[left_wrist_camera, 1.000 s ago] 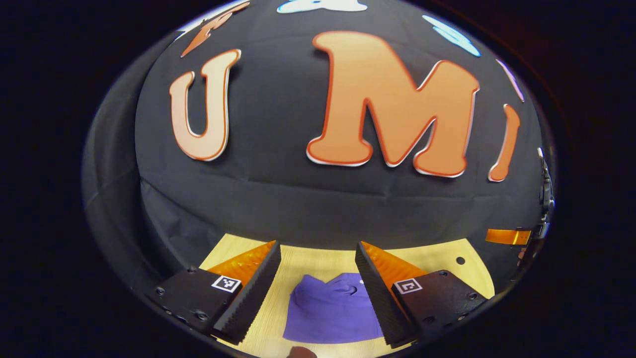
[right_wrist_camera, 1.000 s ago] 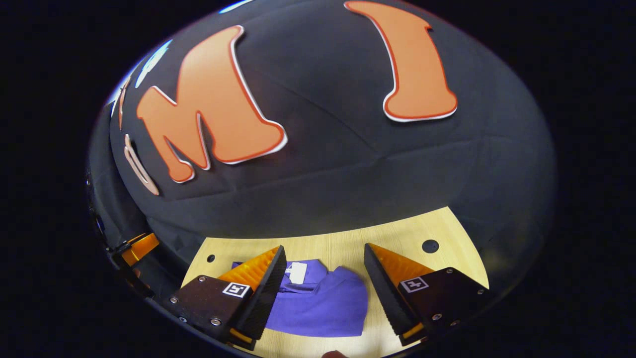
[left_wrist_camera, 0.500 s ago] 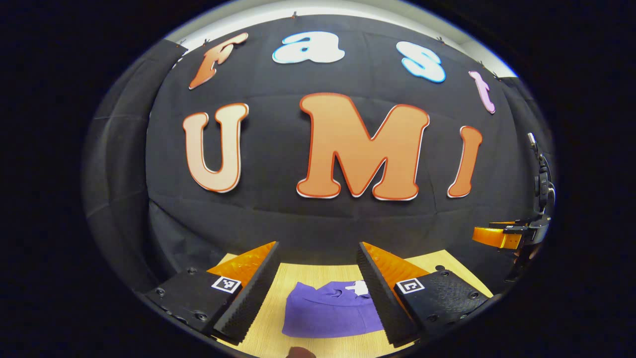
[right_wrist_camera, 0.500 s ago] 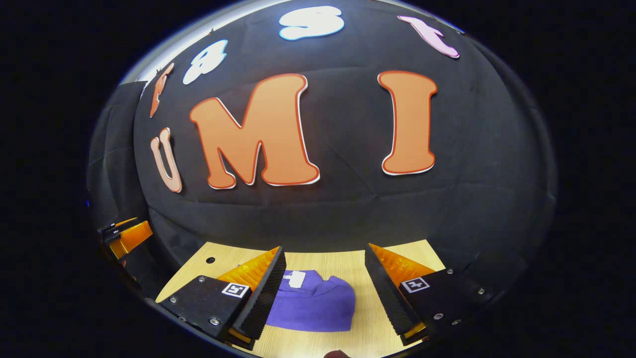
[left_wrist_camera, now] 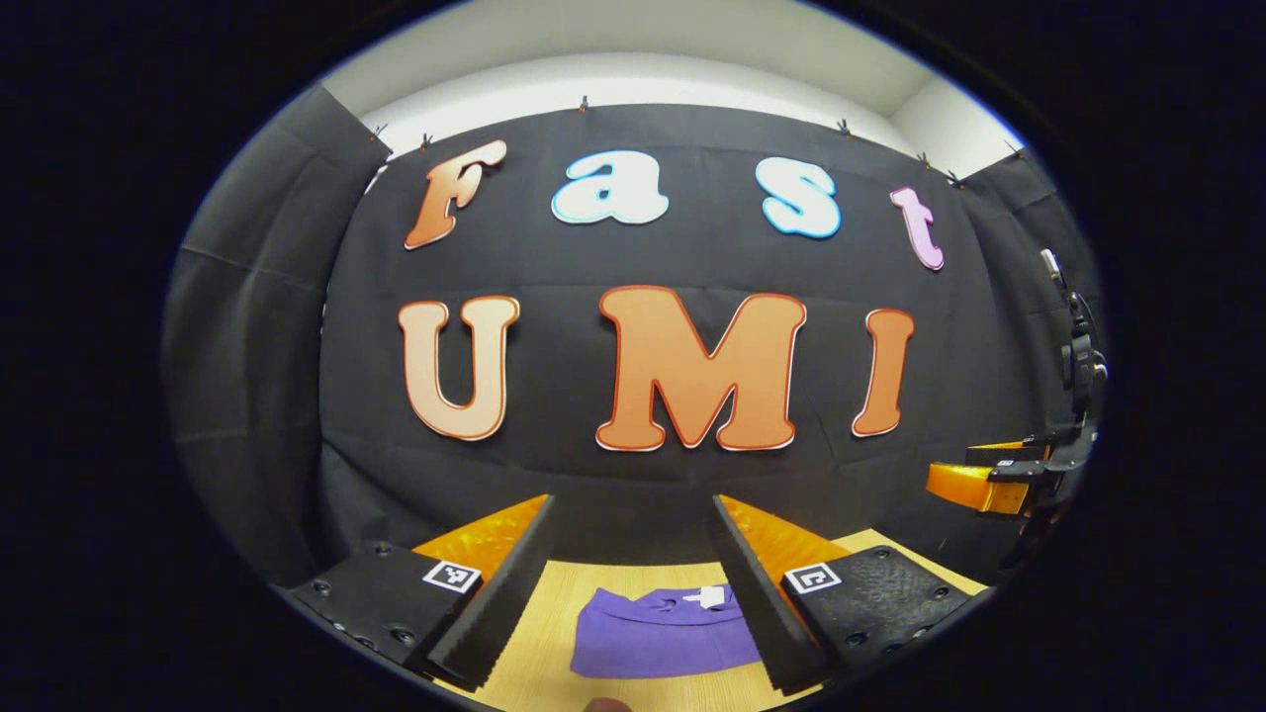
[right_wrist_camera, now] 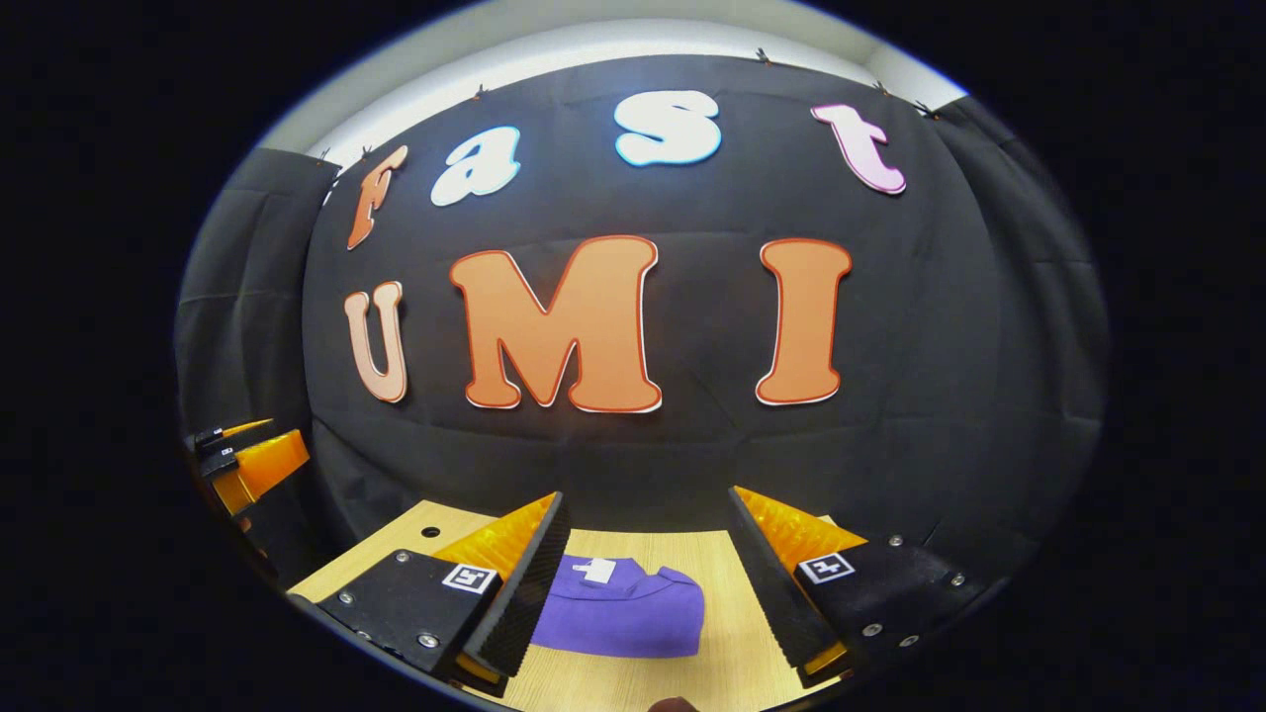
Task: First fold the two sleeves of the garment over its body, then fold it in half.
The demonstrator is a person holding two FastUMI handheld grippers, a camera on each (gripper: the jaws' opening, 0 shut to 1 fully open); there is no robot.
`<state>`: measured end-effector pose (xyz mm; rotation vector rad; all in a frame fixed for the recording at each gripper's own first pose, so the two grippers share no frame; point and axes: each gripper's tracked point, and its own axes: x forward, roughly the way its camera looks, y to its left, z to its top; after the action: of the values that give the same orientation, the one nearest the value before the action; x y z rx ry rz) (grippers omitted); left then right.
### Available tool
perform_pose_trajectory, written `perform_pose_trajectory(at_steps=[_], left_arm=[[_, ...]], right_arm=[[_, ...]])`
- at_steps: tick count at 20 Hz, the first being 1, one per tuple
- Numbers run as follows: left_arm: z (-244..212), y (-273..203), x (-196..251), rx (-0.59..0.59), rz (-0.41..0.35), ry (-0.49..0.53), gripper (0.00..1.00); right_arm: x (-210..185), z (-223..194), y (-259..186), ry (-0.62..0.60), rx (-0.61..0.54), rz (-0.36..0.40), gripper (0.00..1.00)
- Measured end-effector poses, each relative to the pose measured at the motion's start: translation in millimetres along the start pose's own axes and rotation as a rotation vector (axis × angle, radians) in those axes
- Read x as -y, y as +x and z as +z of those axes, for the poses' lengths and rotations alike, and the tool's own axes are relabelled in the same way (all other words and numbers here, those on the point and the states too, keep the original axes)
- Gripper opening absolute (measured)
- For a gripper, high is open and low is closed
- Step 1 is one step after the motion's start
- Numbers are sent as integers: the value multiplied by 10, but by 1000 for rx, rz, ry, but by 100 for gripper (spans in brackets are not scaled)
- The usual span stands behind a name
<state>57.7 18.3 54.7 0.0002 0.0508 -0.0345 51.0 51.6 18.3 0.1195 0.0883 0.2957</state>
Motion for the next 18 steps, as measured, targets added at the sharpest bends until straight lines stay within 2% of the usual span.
perform_pose_trajectory(at_steps=[1, 2, 3, 6, 10, 16, 18], left_arm=[[-19, -90, -2, 12, 1, 6, 95], [-40, -155, 12, 21, 4, 9, 95], [-74, -243, 24, 26, 7, 11, 95], [-183, -456, 89, 32, 3, 15, 95], [-275, -675, 190, 47, -19, 21, 96], [-467, -944, 22, 17, 36, 52, 94], [-376, -1038, -46, 46, 46, 60, 95]], right_arm=[[-44, -5, -62, -9, 11, -1, 95], [-79, -40, -124, -14, 14, -3, 100], [-128, -98, -184, -19, 8, -2, 95], [-324, -160, -368, -29, 35, 22, 95], [-493, -219, -577, -101, 78, 33, 95], [-684, -231, -814, -128, 102, 56, 95], [-711, -222, -872, -115, 108, 59, 95]])
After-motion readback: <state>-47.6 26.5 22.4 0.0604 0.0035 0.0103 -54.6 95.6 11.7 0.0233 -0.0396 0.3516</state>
